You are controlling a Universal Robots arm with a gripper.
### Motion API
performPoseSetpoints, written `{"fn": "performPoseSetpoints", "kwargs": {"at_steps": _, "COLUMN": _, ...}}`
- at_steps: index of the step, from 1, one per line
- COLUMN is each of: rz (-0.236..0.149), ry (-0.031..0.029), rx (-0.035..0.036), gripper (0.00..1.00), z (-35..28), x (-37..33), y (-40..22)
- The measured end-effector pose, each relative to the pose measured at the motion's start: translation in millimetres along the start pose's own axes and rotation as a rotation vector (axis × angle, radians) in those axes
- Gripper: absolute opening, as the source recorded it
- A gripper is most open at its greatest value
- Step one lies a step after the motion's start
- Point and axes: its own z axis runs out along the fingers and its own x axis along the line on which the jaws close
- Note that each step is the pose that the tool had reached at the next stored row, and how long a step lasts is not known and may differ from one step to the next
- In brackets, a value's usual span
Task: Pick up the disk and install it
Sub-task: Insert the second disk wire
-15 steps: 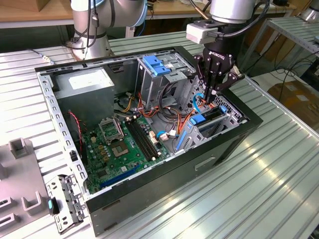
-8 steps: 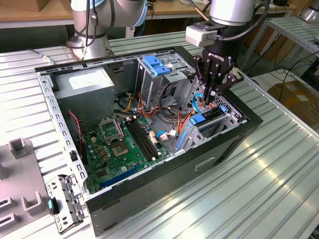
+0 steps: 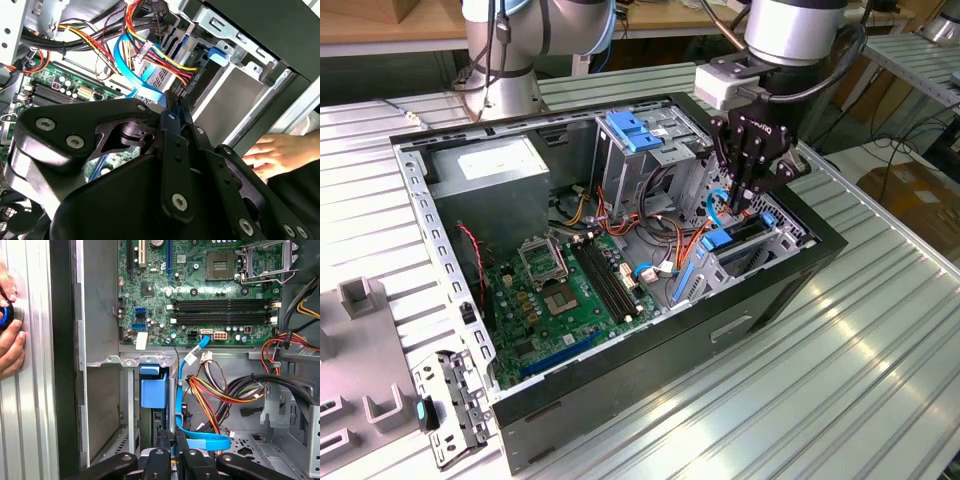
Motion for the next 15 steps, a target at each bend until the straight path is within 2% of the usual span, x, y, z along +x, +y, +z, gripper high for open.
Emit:
{"fn": "performPoseSetpoints", "kwargs": {"at_steps": 1, "rz": 0.002, "ry": -0.0023, "rx": 0.0143, "gripper": 0.16, "z": 0.3, "x": 1.3, "y": 0.8}}
{"fn": "performPoseSetpoints", "kwargs": {"at_steps": 3, "rz": 0.005, "ry": -0.0062, "rx": 0.031, "gripper": 0.16, "z": 0.7, "x": 3.0, "y": 2.0}}
{"fn": "performPoseSetpoints", "kwargs": {"at_steps": 4, "rz": 0.007, "ry": -0.0107, "rx": 0.0399, "gripper": 0.16, "z": 1.0, "x": 4.0, "y": 3.1}}
{"fn": "performPoseSetpoints", "kwargs": {"at_steps": 5, "rz": 0.008, "ry": -0.0145, "rx": 0.0439, "gripper": 0.16, "z": 1.2, "x": 4.6, "y": 4.1}}
{"fn": "performPoseSetpoints", "kwargs": {"at_steps": 6, "rz": 0.009, "ry": -0.0233, "rx": 0.0495, "gripper": 0.16, "z": 1.5, "x": 5.8, "y": 6.5}}
{"fn": "performPoseSetpoints", "kwargs": {"at_steps": 9, "rz": 0.013, "ry": -0.0455, "rx": 0.0584, "gripper": 0.16, "z": 2.9, "x": 12.0, "y": 10.1}}
{"fn": "performPoseSetpoints", "kwargs": {"at_steps": 12, "rz": 0.015, "ry": -0.0611, "rx": 0.0623, "gripper": 0.16, "z": 4.5, "x": 17.9, "y": 10.4}}
{"fn": "performPoseSetpoints", "kwargs": {"at_steps": 13, "rz": 0.017, "ry": -0.0726, "rx": 0.0659, "gripper": 0.16, "z": 5.6, "x": 22.3, "y": 10.8}}
{"fn": "performPoseSetpoints", "kwargs": {"at_steps": 15, "rz": 0.018, "ry": -0.0857, "rx": 0.0698, "gripper": 0.16, "z": 6.6, "x": 26.0, "y": 11.2}}
